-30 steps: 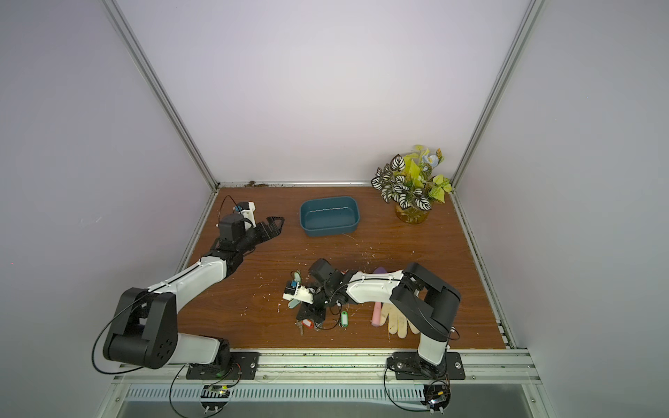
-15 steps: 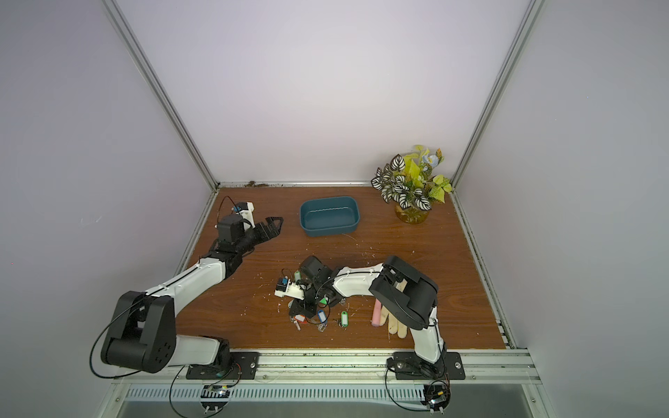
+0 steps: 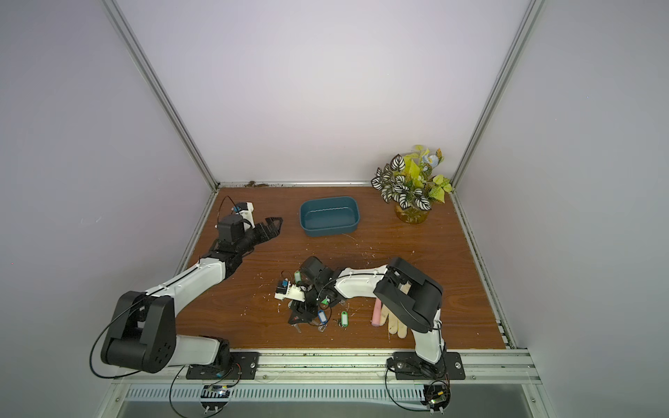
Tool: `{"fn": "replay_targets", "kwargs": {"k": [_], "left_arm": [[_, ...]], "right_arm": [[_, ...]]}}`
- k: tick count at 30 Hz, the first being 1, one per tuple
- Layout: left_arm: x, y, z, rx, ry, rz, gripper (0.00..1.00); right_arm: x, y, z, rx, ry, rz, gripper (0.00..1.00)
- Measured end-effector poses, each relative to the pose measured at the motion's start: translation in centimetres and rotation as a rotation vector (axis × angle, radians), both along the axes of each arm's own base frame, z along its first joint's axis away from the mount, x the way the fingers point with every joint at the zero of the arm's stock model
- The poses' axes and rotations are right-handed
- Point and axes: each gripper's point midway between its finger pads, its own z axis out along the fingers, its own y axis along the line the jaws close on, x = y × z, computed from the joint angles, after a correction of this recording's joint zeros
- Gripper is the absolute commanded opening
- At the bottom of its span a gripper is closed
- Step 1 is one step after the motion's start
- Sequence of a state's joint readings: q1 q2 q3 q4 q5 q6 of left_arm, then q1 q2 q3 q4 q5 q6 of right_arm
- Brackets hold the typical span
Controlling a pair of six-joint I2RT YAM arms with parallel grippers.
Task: Take the keys out of the storage box
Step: Place the key at the center of the board, then reset both arms
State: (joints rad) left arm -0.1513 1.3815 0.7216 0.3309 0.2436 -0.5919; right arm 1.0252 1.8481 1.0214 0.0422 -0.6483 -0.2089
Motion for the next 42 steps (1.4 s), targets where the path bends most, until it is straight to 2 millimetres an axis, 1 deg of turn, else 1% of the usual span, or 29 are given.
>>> {"fn": "replay_targets", "kwargs": {"k": [1,3,4,6,7,9,10,11,12,13,15,17,19,20,22,24,26,27,28,29,31,33,35,37,39,41,42], "left_arm": [[0.0,0.1,0.0,0.004,0.0,0.005,1.0],[0.0,0.4,0.0,0.019,0.002,0.02,1.0],[-0.1,0.7,0.0,0.03,0.001,0.032,1.0],[-0.3,1.3,0.3,0.058,-0.005,0.065,1.0],[-0.4,1.8,0.6,0.077,-0.014,0.09,1.0],[-1.0,2.9,1.2,0.125,-0.037,0.153,1.0],[-1.4,3.5,1.5,0.155,-0.052,0.19,1.0],[-1.8,4.1,1.8,0.19,-0.066,0.231,1.0],[-2.3,4.8,2.0,0.22,-0.079,0.268,1.0],[-2.9,5.6,2.1,0.254,-0.09,0.313,1.0],[-4.0,7.1,1.9,0.318,-0.104,0.392,1.0],[-4.9,8.6,1.4,0.399,-0.127,0.446,1.0],[-5.8,9.6,0.3,0.492,-0.143,0.476,1.0],[-6.3,10.0,-0.5,0.54,-0.146,0.479,1.0],[-7.2,10.2,-2.5,0.625,-0.151,0.457,1.0],[-8.1,10.3,-4.9,0.69,-0.161,0.421,0.99],[-9.2,10.4,-7.7,0.762,-0.142,0.374,0.99],[-9.5,10.4,-8.5,0.783,-0.134,0.353,0.99],[-9.5,10.2,-8.6,0.801,-0.143,0.334,0.99],[-9.3,9.9,-8.3,0.8,-0.167,0.324,0.99],[-8.3,9.4,-6.8,0.788,-0.235,0.313,1.0],[-7.2,9.1,-5.5,0.769,-0.289,0.307,1.0],[-6.0,10.0,-4.7,0.745,-0.323,0.336,1.0],[-5.5,11.4,-5.2,0.716,-0.317,0.362,0.99],[-5.3,12.2,-6.3,0.706,-0.288,0.355,0.99],[-5.0,12.2,-6.5,0.685,-0.285,0.331,0.99],[-4.9,12.1,-6.3,0.674,-0.295,0.325,0.99]], "right_arm": [[0.4,-0.4,0.8,0.014,-0.016,-0.016,1.0],[1.8,-1.4,3.3,0.063,-0.066,-0.071,1.0],[2.9,-2.2,4.9,0.095,-0.107,-0.119,0.99],[5.7,-4.5,8.2,0.162,-0.22,-0.245,1.0],[7.2,-6.0,9.9,0.197,-0.296,-0.333,1.0],[10.1,-9.8,13.1,0.26,-0.465,-0.54,1.0],[11.5,-12.3,14.6,0.29,-0.556,-0.668,0.99],[12.7,-15.1,15.6,0.311,-0.64,-0.8,1.0],[13.6,-17.6,16.1,0.327,-0.703,-0.91,1.0],[14.3,-20.4,16.2,0.326,-0.761,-1.018,1.0],[15.6,-25.6,14.9,0.279,-0.843,-1.213,1.0],[16.6,-30.8,12.3,0.167,-0.874,-1.393,1.0],[17.3,-34.2,10.2,0.072,-0.856,-1.51,1.0],[17.7,-35.5,9.5,0.042,-0.842,-1.558,1.0],[18.4,-37.0,8.7,-0.006,-0.822,-1.62,1.0],[19.2,-37.4,7.9,-0.045,-0.812,-1.642,1.0],[20.1,-37.7,6.8,-0.078,-0.801,-1.652,0.99],[20.4,-37.8,6.2,-0.09,-0.792,-1.652,1.0],[20.7,-38.1,5.5,-0.096,-0.779,-1.658,1.0],[21.1,-38.6,4.7,-0.104,-0.762,-1.668,0.99],[21.7,-39.7,3.2,-0.141,-0.722,-1.68,0.99],[22.4,-40.1,2.8,-0.154,-0.729,-1.66,1.0],[23.0,-40.3,3.1,-0.117,-0.749,-1.663,1.0],[23.4,-41.2,3.3,-0.056,-0.74,-1.684,0.99],[23.3,-43.0,3.6,0.021,-0.734,-1.726,1.0],[22.6,-44.6,2.8,0.028,-0.711,-1.759,1.0],[22.5,-44.6,2.6,0.028,-0.696,-1.75,1.0]]}}
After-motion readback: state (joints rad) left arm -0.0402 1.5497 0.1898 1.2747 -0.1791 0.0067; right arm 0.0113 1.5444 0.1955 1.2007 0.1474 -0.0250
